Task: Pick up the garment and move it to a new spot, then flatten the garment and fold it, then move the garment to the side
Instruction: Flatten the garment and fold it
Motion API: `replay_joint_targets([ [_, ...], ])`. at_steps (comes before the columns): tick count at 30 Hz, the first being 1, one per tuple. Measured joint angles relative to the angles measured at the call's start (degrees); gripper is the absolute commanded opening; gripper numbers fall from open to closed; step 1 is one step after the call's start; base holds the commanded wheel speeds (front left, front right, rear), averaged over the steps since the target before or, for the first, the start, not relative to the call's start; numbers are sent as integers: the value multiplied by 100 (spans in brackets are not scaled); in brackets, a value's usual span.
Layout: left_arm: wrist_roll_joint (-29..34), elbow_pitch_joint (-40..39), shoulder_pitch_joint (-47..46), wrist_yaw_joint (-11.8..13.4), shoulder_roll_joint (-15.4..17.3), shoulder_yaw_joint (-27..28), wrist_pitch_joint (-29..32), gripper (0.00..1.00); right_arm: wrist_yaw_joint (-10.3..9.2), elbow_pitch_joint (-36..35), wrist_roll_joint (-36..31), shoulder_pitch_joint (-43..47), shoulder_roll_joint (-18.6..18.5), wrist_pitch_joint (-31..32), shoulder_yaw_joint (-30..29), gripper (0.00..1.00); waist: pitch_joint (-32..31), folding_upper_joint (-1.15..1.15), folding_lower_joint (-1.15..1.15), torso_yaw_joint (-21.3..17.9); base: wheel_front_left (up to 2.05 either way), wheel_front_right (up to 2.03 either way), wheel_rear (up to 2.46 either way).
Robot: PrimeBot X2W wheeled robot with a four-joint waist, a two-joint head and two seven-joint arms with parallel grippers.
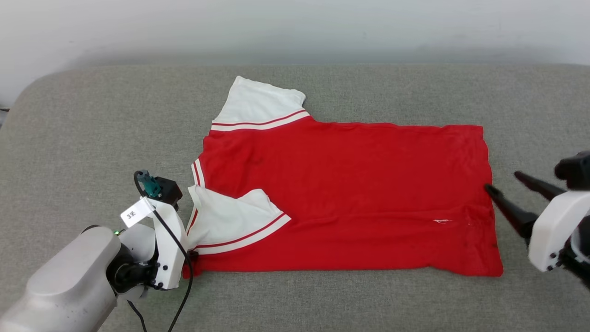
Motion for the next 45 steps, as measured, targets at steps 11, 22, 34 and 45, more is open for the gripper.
replay_joint_targets([
  [11,164,-577,-24,-12,189,12,-452,0,0,-566,343,-329,-788,2237,-135,100,-169,0,0,67,0,0,0],
  [22,314,-955,-147,46,180,-4,-545,0,0,-428,737,-268,-894,3773,296,100,58,0,0,171,0,0,0],
  [34,328,-981,-217,65,156,1,-599,0,-1,560,488,-207,-241,3624,645,100,347,0,0,255,0,0,0],
  [45,199,-836,-21,48,194,-26,-704,0,0,485,848,-185,-344,2557,737,0,-57,0,1,158,0,0,0],
])
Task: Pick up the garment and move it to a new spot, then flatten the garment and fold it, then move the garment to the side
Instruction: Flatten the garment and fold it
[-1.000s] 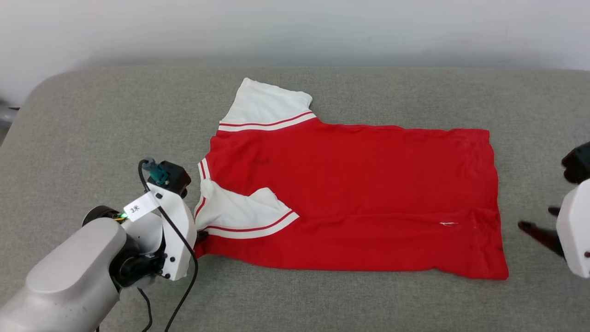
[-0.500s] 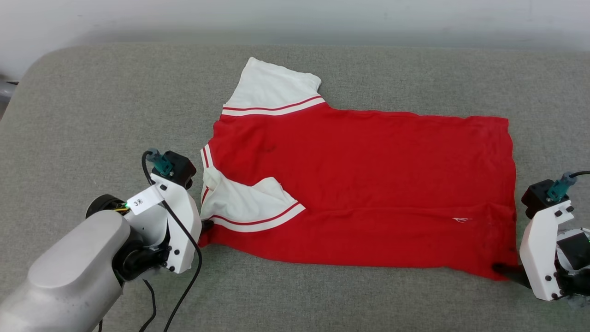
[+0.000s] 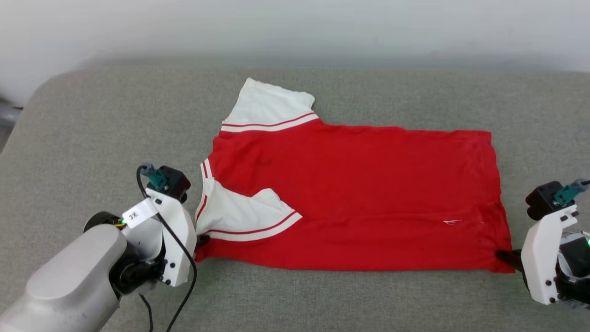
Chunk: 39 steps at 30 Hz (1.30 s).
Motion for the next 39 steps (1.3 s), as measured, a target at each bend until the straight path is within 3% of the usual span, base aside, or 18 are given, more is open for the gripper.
replay_joint_targets([
  [7,-136,-410,359,16,237,-29,9,0,0,-457,244,380,-370,-119,-100,0,-338,0,0,-75,0,0,0],
  [15,-185,-1138,792,213,558,-114,71,0,0,-734,383,980,-598,-53,-432,0,-443,0,-1,-118,0,0,0],
  [21,-141,-1168,929,357,601,-174,77,0,0,-700,350,1171,-475,97,-532,0,-291,0,0,-131,0,0,0],
  [28,-164,-721,1022,322,410,-256,-45,0,0,-291,164,1184,-102,92,-432,0,-154,0,0,-149,0,0,0],
  [29,-162,-686,1022,315,390,-252,-91,0,0,-241,164,1184,-68,40,-437,4,-160,0,0,-142,0,0,0],
  [30,-132,-655,1020,302,380,-245,-159,34,0,-204,158,1184,-48,-18,-441,27,-175,0,0,-135,0,0,0],
  [31,-87,-628,1016,301,375,-235,-236,100,0,-185,147,1184,-30,-83,-443,94,-195,0,0,-129,0,0,0],
  [32,-24,-605,1004,301,382,-218,-330,100,0,-179,107,1184,-11,-179,-457,100,-222,0,0,-124,0,0,0],
  [39,163,-765,745,335,566,113,-924,100,0,-450,-44,1143,49,-951,-782,100,-454,0,0,-140,0,0,0],
])
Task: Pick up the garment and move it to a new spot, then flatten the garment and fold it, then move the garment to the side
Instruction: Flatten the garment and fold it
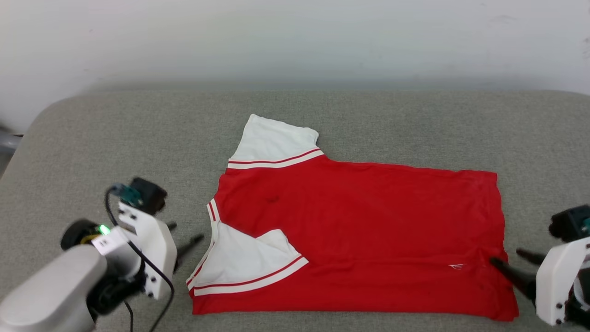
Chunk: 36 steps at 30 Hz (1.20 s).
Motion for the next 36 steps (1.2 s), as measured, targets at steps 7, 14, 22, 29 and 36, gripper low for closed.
replay_joint_targets([
  [7,424,-198,-607,171,123,355,-537,100,-1,-478,-516,-101,346,-1152,-609,100,-55,0,0,-147,0,0,0],
  [14,815,-88,-1527,308,-84,588,-780,100,0,-1038,-1535,-106,1205,-2330,-1492,100,227,0,0,-319,0,0,0],
  [22,1029,579,-2908,87,-433,658,-434,100,0,-1905,-2451,-13,2008,-2852,-1875,100,913,0,1,-574,0,0,0],
  [29,994,1370,-4045,-165,-630,630,318,100,-1,-2530,-2735,-88,2280,-2919,-1887,100,1679,0,1,-848,0,0,0],
  [36,406,2028,-4743,-296,-731,530,1980,100,0,-2861,-2863,-223,2382,-2871,-1811,100,2373,0,2,-1094,0,0,0],
])
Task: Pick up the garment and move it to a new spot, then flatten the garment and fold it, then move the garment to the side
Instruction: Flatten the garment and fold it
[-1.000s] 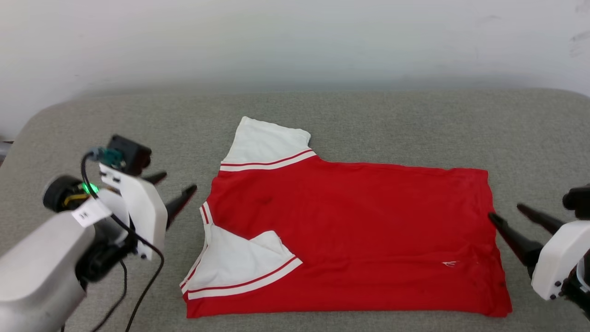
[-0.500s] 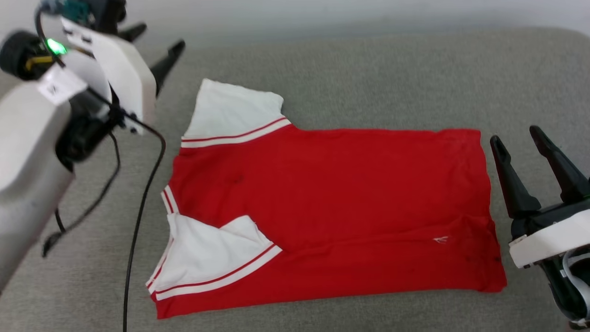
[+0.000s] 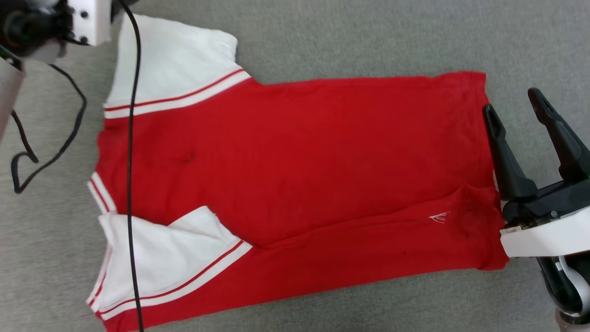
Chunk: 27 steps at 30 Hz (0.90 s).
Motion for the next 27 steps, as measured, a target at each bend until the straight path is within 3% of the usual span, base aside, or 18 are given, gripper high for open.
replay_joint_targets([
  [5,-174,259,-216,-18,47,-76,799,100,0,-85,-10,-105,48,-27,90,100,367,0,0,-149,0,0,0],
  [16,-316,365,-181,-43,87,-248,1248,100,0,5,13,-247,73,-159,107,100,736,0,-1,-234,0,0,0],
  [17,-321,345,-180,-49,91,-278,1262,27,0,20,19,-271,73,-169,101,100,733,0,-1,-224,0,0,0],
  [18,-348,341,-173,-52,96,-286,1274,0,0,23,20,-313,73,-171,103,100,728,0,-1,-217,0,0,0],
  [27,-289,244,-26,-98,92,-381,746,0,0,22,-29,-711,-191,8,-193,100,524,0,-1,-142,0,0,0],
])
